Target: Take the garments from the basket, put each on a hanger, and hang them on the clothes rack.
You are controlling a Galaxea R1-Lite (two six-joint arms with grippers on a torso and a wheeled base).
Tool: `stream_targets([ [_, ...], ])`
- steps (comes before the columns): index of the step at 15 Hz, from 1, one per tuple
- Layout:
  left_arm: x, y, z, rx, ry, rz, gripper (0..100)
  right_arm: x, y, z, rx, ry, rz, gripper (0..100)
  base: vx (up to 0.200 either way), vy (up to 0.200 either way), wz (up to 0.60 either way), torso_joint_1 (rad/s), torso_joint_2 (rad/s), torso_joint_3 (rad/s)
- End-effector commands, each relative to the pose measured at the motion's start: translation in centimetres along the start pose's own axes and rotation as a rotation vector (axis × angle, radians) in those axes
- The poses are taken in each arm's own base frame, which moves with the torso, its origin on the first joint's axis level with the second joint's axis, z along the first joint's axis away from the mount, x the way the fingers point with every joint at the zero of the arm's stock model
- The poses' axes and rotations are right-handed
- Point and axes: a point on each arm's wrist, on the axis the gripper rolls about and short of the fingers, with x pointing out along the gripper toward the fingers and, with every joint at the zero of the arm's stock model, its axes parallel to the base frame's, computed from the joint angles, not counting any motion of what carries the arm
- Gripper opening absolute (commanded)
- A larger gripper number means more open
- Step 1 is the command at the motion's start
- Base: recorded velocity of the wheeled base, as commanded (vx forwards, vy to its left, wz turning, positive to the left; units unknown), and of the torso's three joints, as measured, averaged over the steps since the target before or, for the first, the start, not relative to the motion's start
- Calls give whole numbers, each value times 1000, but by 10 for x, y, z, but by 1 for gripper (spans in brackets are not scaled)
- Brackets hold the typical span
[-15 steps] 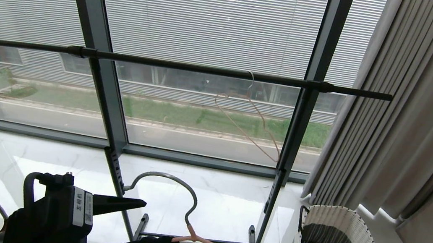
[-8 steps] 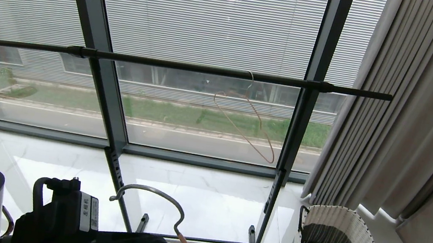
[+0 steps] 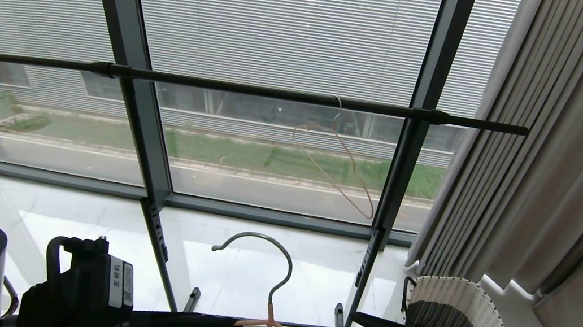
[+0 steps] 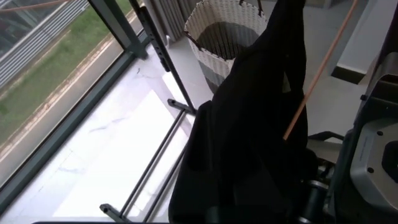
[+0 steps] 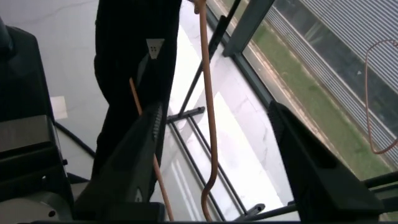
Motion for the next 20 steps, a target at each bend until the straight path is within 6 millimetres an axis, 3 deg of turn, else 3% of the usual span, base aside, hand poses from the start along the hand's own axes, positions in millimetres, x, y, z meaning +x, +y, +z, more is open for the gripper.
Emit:
stream_targets([
  [1, -1, 1, -1, -3, 1, 9, 0, 1, -2, -2, 1, 11, -22, 100, 0, 0, 0, 0, 0, 0],
  [8, -24, 38, -10, -113, 42, 310, 0, 5, -12, -14, -6, 71, -68, 100, 0, 0, 0, 0, 0, 0],
  [11, -26, 57, 17, -302, -69, 415, 0, 19, -15, -22, 17, 113, -64, 100, 0, 0, 0, 0, 0, 0],
  [13, -28, 61, 25, -304, -91, 451, 0, 38, -11, -26, 95, 134, -60, 100, 0, 0, 0, 0, 0, 0],
  [17, -35, 58, 31, -279, -123, 457, 0, 111, -6, -22, 354, 95, -147, 100, 0, 0, 0, 0, 0, 0],
  [20, -38, 56, 33, -268, -139, 461, 0, 146, -8, -34, 384, 112, -219, 100, 0, 0, 0, 0, 0, 0],
])
